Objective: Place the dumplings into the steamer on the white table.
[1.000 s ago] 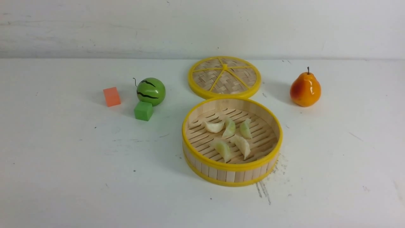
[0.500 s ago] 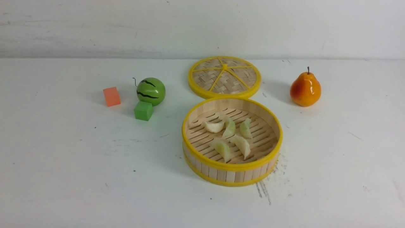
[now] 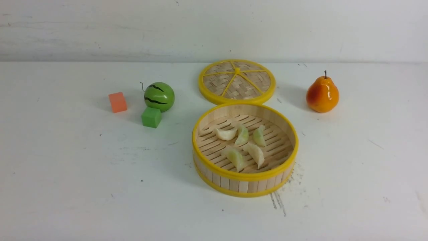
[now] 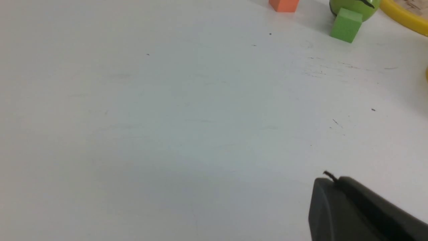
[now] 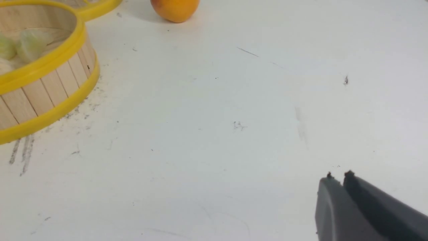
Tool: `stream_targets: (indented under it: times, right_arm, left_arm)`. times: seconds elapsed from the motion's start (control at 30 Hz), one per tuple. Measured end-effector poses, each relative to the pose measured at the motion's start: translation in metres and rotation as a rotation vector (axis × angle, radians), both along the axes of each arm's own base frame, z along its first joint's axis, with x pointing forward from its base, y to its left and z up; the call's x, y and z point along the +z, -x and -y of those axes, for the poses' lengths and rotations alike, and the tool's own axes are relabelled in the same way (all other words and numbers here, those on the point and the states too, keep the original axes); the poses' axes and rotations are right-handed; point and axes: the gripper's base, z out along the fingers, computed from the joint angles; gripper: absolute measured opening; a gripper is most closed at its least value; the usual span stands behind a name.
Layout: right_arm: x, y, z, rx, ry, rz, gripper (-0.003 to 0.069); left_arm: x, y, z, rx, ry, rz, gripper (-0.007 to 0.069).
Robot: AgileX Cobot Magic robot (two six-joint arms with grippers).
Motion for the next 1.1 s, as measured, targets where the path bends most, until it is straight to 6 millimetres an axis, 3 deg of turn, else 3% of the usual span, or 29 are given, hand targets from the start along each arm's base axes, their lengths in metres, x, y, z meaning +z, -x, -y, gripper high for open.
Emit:
stream_targets:
  times: [1.1]
  right_arm:
    - [0.0,0.0,0.0,0.0,-0.002,0.0,0.0092]
  left_arm:
    - [0.0,0.0,0.0,0.0,0.0,0.0,-0.0009]
